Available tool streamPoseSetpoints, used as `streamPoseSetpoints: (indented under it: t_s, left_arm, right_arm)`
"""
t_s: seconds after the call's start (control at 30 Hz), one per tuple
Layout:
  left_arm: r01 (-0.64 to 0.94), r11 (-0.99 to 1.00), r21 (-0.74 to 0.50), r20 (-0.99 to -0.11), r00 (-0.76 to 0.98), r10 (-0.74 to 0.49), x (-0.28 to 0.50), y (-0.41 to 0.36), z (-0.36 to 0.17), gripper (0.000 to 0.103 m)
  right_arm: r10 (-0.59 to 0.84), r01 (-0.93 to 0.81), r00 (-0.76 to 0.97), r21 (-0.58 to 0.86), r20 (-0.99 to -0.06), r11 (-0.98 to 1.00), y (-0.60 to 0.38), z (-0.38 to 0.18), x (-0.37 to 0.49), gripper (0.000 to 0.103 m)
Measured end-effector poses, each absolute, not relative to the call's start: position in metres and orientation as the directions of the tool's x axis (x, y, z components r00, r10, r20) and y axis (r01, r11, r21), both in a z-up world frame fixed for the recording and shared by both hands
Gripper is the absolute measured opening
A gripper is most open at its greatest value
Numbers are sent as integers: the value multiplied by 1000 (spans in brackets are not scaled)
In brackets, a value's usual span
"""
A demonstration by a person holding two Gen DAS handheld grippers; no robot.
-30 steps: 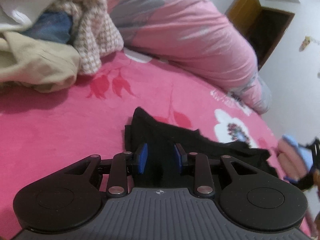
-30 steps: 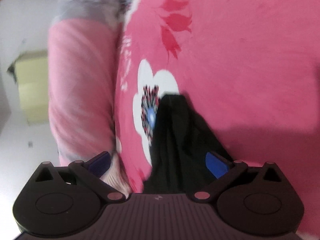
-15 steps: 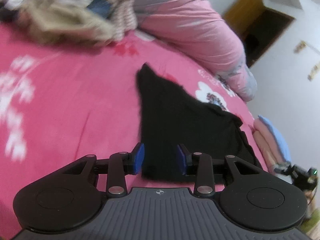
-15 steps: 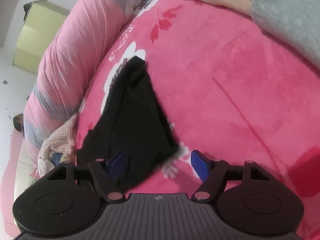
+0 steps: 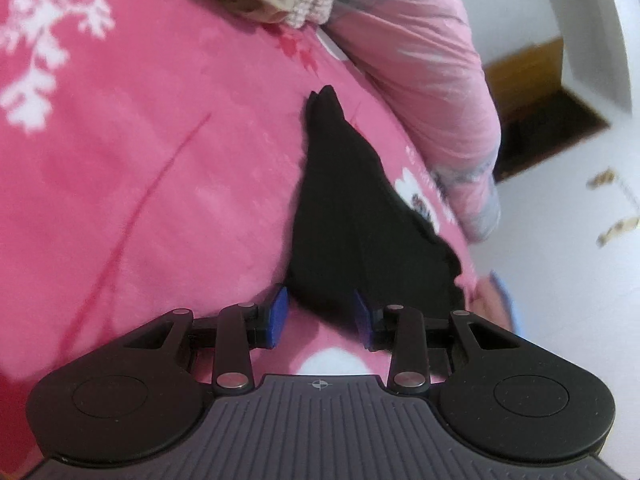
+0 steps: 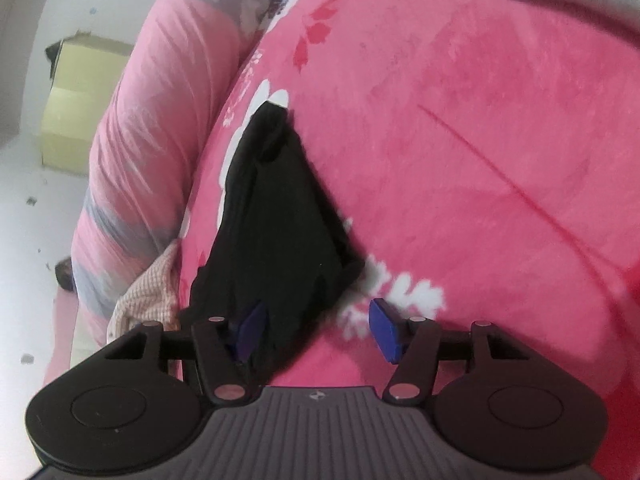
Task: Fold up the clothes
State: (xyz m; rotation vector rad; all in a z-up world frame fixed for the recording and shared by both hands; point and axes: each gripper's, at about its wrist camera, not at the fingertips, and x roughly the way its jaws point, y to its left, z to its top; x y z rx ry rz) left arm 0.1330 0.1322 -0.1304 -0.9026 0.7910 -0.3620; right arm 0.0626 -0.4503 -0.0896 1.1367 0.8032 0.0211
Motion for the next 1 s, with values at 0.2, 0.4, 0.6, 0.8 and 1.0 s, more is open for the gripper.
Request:
streamPoseSetpoints:
  t_s: [0.2, 0.4, 0.6, 0.8, 1.0]
  left_arm:
    - [-71, 537, -841, -420, 712, -562, 144, 125, -137, 9]
    - [-84, 492, -866, -369, 773, -516, 131, 138, -124, 4]
    - [-20, 514, -858, -340, 772, -537, 95, 159, -99, 3]
    - [-10, 577, -817, -391, 744, -541, 35, 179, -89, 3]
    - [-84, 642, -762, -518, 674, -527, -6, 189, -119, 3]
  right_arm:
    - [366, 383, 767, 834, -527, 398, -453, -103, 85, 24]
    - [326, 370, 812, 859, -484, 353, -444, -96, 64, 4]
    - [339, 327, 834, 884, -436, 333, -433, -72, 13, 3]
    - [365, 346, 815, 883, -450, 316, -419, -68, -51, 3]
    - [367, 431, 748, 825, -553, 365, -415, -96, -85, 3]
